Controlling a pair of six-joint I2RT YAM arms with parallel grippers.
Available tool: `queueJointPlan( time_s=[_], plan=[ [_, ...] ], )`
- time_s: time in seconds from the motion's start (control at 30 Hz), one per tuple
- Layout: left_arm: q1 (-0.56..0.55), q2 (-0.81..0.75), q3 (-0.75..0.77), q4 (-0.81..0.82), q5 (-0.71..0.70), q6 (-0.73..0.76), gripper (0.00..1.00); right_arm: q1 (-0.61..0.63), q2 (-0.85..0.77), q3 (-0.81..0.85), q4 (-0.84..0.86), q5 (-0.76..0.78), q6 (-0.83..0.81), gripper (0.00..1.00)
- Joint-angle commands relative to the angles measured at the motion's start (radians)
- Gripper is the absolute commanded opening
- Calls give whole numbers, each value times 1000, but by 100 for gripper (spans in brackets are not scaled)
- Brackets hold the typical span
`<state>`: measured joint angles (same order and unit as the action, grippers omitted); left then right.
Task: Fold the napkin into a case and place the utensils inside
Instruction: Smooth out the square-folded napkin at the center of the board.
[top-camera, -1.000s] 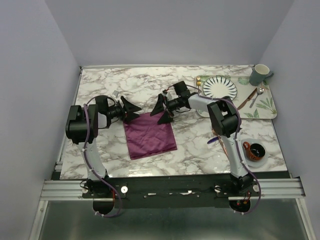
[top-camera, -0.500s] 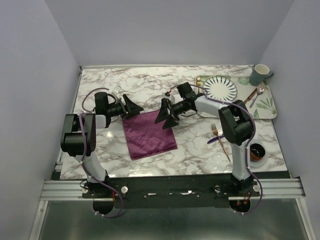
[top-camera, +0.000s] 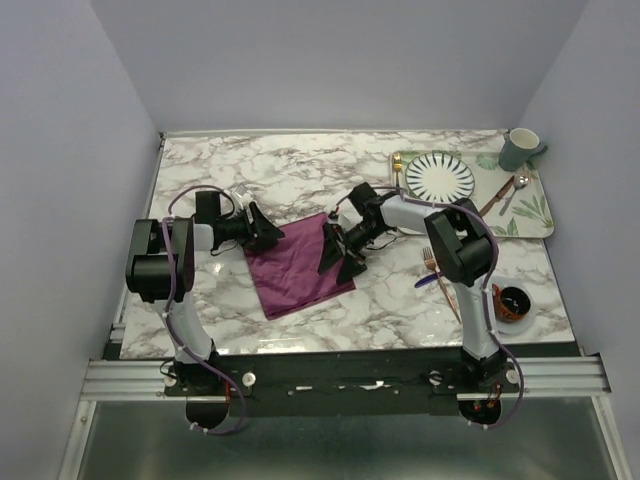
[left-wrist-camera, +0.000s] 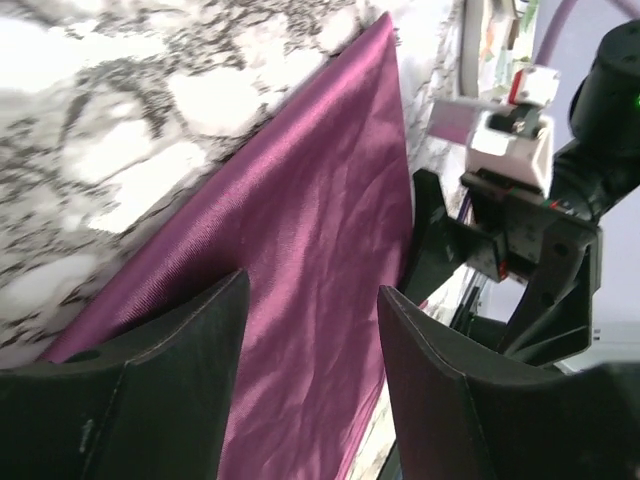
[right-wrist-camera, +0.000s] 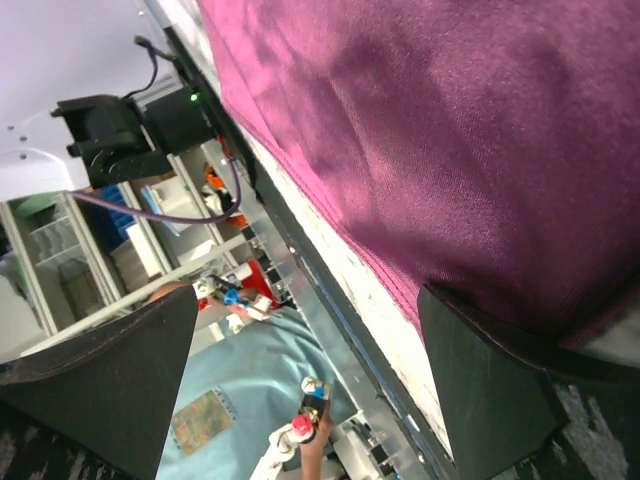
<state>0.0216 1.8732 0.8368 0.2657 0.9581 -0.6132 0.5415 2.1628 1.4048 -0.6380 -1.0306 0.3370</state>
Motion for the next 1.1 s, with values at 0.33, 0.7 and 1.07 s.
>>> queueJointPlan(
  time_s=[0.33, 0.7, 1.07],
  plan=[
    [38, -230, 117, -771, 33, 760, 58, -17, 80, 361, -431, 204, -414, 88],
    [-115, -434, 50, -889, -294, 1208, 34, -17, -26, 168, -312, 312, -306, 40],
    [-333, -430, -60, -795, -493, 1251, 29, -18, 25, 131, -265, 543, -299, 38]
  ],
)
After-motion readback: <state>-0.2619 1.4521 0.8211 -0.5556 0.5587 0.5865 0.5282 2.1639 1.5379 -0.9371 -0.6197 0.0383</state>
